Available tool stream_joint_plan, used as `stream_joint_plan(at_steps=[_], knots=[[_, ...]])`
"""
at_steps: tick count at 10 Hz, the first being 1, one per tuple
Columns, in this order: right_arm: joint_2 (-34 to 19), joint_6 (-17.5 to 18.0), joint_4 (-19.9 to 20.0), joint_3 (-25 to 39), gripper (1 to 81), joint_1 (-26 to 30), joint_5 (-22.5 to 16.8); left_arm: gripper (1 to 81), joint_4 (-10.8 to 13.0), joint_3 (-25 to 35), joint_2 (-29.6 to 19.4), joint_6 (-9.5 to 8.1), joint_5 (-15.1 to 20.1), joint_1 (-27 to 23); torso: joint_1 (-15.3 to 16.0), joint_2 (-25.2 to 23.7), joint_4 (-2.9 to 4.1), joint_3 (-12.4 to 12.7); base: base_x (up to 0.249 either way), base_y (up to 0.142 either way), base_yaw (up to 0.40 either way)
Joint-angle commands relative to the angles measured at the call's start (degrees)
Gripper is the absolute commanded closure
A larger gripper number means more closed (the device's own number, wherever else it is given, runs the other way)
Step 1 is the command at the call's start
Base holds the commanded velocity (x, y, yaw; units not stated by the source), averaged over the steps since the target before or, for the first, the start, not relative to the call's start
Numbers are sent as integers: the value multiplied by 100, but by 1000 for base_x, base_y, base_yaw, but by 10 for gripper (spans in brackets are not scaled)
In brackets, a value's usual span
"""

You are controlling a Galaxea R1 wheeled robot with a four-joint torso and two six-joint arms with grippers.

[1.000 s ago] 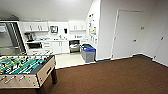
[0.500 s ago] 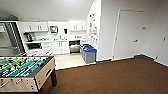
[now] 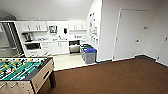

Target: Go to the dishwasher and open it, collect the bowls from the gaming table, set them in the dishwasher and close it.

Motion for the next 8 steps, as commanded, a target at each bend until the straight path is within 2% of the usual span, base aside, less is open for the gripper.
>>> stream_joint_plan(at_steps=[1,8], knots=[[66,-49,-173,77,811,324,-154,811,24,56,-75,40,284,-400,0,0,0,0,140,0,0],[93,-49,-200,68,811,350,-224,811,24,56,-84,40,284,-392,2,0,0,0,139,0,0]])
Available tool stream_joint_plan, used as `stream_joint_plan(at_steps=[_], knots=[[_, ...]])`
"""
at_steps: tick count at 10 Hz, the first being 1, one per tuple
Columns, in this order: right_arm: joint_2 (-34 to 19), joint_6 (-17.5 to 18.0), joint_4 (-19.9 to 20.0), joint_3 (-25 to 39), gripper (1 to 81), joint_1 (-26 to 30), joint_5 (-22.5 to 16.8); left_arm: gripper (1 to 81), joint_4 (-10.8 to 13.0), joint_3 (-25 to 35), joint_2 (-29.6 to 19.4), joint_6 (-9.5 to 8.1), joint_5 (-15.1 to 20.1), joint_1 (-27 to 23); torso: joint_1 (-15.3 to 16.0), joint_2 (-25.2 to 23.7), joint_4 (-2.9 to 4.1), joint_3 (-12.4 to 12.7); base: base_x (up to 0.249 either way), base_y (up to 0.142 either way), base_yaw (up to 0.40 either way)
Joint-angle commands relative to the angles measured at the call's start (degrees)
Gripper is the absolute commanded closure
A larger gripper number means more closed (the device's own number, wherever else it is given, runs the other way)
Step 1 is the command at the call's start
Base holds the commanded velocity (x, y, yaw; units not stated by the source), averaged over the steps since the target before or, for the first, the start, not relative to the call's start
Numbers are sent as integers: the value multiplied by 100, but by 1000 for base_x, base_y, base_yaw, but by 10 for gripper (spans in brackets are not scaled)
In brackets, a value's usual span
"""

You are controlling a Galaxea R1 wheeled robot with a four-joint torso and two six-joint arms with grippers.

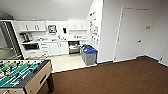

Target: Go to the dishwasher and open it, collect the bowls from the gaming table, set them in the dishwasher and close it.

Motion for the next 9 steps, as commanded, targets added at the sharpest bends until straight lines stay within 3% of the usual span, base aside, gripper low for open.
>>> stream_joint_plan(at_steps=[1,9], knots=[[71,-52,-164,53,811,301,-161,811,24,56,-81,40,288,-389,0,0,0,0,139,0,0],[62,-52,-164,44,811,284,-153,811,24,56,-90,40,279,-390,0,2,0,0,139,0,0]])
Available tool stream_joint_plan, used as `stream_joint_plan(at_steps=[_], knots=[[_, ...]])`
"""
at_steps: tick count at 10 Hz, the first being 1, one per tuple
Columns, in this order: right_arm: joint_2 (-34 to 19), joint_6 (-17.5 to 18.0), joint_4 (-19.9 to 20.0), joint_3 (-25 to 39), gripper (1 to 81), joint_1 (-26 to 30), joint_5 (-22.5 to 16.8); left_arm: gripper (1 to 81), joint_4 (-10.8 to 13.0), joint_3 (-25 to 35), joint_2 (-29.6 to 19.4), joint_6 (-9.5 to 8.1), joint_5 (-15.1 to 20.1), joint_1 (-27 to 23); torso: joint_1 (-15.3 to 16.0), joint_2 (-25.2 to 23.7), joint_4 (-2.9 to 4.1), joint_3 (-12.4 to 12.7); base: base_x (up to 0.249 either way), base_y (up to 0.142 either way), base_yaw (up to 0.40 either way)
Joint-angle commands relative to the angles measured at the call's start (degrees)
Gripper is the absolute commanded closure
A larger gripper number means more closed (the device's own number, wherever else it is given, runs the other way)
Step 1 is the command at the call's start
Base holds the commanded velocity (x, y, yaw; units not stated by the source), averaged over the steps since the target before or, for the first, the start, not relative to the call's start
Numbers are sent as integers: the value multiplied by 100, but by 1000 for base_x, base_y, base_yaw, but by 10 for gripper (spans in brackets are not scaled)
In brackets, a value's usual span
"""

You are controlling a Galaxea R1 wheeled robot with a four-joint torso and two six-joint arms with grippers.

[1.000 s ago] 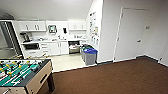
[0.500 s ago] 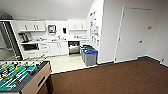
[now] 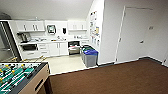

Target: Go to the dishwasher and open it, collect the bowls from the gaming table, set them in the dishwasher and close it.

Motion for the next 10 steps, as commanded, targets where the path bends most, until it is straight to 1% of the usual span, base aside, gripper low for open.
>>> stream_joint_plan(at_steps=[1,10], knots=[[67,-26,-128,91,811,247,-153,811,24,75,-49,37,310,-367,0,0,0,0,140,0,0],[93,-26,-128,82,811,273,-153,811,24,75,-49,37,310,-359,-3,0,0,0,140,0,0]])
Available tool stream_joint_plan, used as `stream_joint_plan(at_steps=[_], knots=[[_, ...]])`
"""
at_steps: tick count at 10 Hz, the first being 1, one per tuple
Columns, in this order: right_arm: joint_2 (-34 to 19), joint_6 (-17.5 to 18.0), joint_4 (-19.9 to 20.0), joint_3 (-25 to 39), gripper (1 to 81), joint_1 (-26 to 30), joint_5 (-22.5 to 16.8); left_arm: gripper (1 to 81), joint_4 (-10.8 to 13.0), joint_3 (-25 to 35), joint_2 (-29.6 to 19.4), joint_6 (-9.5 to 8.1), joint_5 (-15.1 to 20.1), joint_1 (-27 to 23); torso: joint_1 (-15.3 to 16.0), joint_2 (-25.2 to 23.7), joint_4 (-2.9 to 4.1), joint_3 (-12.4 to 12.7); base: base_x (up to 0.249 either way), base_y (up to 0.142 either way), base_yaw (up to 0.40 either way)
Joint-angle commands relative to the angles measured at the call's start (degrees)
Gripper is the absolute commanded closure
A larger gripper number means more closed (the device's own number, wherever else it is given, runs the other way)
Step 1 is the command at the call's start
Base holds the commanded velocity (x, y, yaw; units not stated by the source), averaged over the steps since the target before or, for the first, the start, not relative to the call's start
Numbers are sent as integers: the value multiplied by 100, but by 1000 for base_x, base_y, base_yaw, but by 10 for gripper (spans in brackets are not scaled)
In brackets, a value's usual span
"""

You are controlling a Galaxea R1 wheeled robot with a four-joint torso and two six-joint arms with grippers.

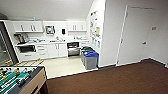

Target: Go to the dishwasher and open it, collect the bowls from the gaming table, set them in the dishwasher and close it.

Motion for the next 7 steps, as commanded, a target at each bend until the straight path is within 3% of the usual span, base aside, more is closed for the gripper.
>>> stream_joint_plan(at_steps=[1,2,7], knots=[[82,-52,-128,82,811,320,-133,811,24,72,-62,40,299,-401,1,0,0,0,140,0,0],[82,-52,-128,73,811,320,-133,811,24,72,-62,40,299,-392,1,0,0,0,140,0,0],[82,-52,-128,64,811,320,-133,811,24,72,-62,40,290,-392,1,0,0,0,140,79,0]])
